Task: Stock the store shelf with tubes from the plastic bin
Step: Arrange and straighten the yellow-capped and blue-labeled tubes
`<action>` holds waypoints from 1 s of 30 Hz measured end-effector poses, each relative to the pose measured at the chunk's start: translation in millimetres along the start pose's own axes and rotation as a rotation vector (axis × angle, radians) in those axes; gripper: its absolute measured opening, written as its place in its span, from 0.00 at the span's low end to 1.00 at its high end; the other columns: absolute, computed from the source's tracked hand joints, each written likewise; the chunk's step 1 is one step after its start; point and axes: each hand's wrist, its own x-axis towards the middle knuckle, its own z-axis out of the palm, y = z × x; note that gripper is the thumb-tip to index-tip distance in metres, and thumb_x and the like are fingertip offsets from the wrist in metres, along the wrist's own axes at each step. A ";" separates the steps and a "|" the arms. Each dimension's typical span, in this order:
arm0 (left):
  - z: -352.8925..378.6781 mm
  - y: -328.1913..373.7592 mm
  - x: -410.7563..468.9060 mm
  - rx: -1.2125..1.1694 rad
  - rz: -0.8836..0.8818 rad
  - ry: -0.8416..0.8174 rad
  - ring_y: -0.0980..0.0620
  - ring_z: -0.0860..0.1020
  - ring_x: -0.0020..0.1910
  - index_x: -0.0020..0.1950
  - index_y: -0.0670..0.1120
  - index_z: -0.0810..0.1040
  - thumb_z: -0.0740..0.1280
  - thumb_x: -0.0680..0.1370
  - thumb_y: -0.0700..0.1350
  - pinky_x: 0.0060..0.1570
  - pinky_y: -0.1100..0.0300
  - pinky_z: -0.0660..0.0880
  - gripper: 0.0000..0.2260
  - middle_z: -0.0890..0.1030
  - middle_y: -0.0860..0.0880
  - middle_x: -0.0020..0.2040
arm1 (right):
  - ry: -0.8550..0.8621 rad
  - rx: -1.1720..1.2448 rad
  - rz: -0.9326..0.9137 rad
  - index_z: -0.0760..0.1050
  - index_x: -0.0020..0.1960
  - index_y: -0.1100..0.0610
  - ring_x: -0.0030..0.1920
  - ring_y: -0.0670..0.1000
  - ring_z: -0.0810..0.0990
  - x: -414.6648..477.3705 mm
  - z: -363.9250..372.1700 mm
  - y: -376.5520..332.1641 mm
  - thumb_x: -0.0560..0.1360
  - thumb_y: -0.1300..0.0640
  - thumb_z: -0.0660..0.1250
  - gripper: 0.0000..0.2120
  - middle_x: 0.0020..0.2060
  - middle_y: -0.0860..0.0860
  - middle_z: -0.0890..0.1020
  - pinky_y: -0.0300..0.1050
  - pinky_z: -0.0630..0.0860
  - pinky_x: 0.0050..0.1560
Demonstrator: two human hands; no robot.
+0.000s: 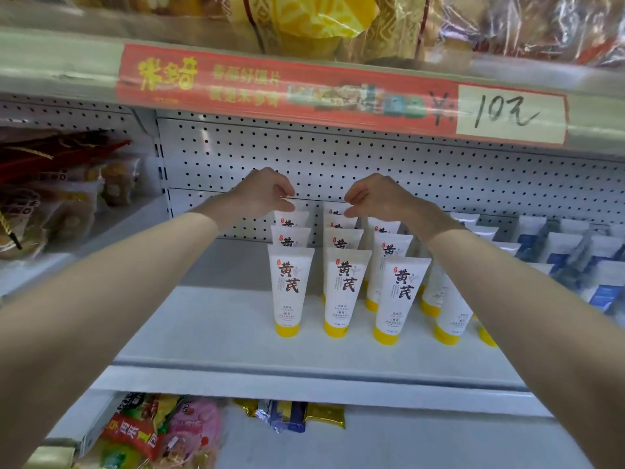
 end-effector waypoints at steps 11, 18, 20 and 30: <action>8.9 -19.9 41.8 0.028 -0.043 -0.066 0.51 0.77 0.51 0.57 0.40 0.79 0.73 0.72 0.40 0.48 0.63 0.69 0.15 0.81 0.43 0.55 | -0.041 -0.027 0.031 0.77 0.59 0.59 0.53 0.53 0.79 40.8 6.9 9.2 0.70 0.57 0.73 0.19 0.54 0.55 0.81 0.41 0.77 0.48; 16.7 -23.6 48.6 0.035 -0.066 -0.114 0.48 0.78 0.45 0.56 0.39 0.80 0.72 0.73 0.41 0.33 0.67 0.72 0.13 0.79 0.46 0.49 | -0.107 -0.099 0.063 0.77 0.60 0.59 0.35 0.42 0.73 52.1 11.9 12.4 0.72 0.60 0.72 0.17 0.45 0.49 0.77 0.29 0.67 0.26; 18.6 -23.8 51.4 0.035 -0.071 -0.087 0.49 0.77 0.42 0.55 0.38 0.80 0.72 0.72 0.40 0.33 0.68 0.70 0.12 0.78 0.47 0.47 | -0.112 -0.108 0.067 0.77 0.60 0.59 0.37 0.44 0.74 56.2 13.4 15.2 0.72 0.61 0.72 0.17 0.46 0.50 0.77 0.31 0.67 0.28; 24.1 -27.6 62.4 -0.007 -0.071 -0.088 0.49 0.80 0.41 0.50 0.38 0.82 0.74 0.71 0.39 0.42 0.63 0.76 0.10 0.80 0.48 0.40 | -0.123 -0.143 0.069 0.78 0.60 0.59 0.49 0.50 0.76 64.5 15.6 21.0 0.71 0.62 0.72 0.18 0.57 0.54 0.80 0.37 0.70 0.39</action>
